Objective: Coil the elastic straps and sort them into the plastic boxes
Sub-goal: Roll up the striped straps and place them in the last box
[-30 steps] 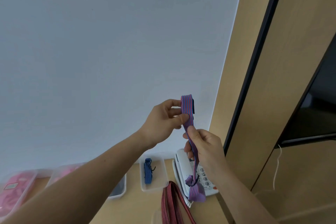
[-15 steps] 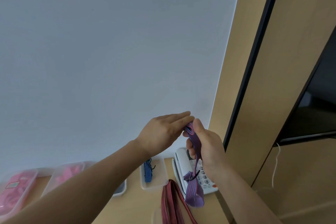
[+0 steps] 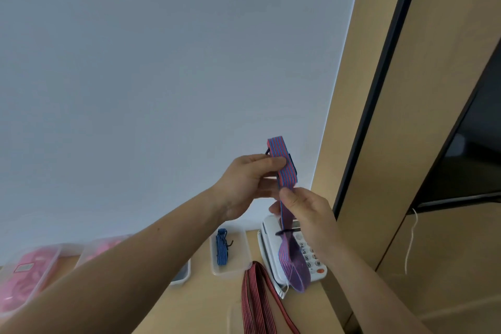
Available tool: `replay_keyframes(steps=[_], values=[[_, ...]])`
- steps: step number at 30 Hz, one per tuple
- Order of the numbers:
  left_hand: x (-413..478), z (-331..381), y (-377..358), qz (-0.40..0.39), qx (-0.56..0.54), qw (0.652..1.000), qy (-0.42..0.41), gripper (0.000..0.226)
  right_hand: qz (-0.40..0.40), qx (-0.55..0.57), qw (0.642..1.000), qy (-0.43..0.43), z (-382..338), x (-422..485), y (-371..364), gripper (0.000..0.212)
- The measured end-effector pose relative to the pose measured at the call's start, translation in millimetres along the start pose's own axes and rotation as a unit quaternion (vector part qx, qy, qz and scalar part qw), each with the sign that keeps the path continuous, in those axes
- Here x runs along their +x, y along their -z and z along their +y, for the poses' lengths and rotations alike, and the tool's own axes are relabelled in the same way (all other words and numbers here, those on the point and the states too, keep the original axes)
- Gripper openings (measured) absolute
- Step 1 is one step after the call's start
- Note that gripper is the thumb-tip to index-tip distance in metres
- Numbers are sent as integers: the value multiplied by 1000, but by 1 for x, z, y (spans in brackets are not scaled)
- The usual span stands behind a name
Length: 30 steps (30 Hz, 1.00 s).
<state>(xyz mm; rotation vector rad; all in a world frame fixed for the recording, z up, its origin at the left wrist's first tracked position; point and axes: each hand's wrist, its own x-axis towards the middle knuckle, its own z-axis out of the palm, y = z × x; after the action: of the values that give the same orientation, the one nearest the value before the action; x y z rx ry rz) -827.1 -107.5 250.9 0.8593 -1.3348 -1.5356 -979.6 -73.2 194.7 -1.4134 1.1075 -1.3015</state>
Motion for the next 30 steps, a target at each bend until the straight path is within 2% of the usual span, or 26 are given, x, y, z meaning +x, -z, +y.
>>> replay_keyframes(steps=[2, 5, 8, 10, 14, 17, 19, 22, 24, 30], values=[[2, 2, 0, -2, -15, 1000, 4, 23, -12, -26, 1000, -1, 7, -4, 5, 39], [5, 1, 1, 15, -39, 999, 6, 22, -33, -103, 994, 2, 18, -6, 11, 21], [7, 1, 2, 21, -70, 997, 5, 19, -33, -218, 975, 7, 29, -5, 16, 30], [8, 3, 3, 25, -77, 997, 4, 17, -52, -219, 974, 0, 32, -6, 17, 33], [6, 6, 3, 31, -76, 997, 3, 20, -47, -170, 984, -21, 36, -6, 14, 22], [3, 3, 1, 32, -49, 998, -2, 27, -22, -181, 983, -11, 35, -4, 11, 37], [1, -2, 1, 35, -26, 999, 1, 30, -25, -201, 979, -4, 33, -3, 9, 40], [0, -5, -1, 34, -31, 999, 10, 27, -25, -244, 969, -8, 28, 1, 6, 26], [0, -4, -1, 28, -36, 999, 15, 28, -23, -263, 965, -2, 27, 3, 6, 24], [1, -1, 0, 10, -53, 998, 25, 32, 9, -370, 928, 51, 19, 4, 5, 32]])
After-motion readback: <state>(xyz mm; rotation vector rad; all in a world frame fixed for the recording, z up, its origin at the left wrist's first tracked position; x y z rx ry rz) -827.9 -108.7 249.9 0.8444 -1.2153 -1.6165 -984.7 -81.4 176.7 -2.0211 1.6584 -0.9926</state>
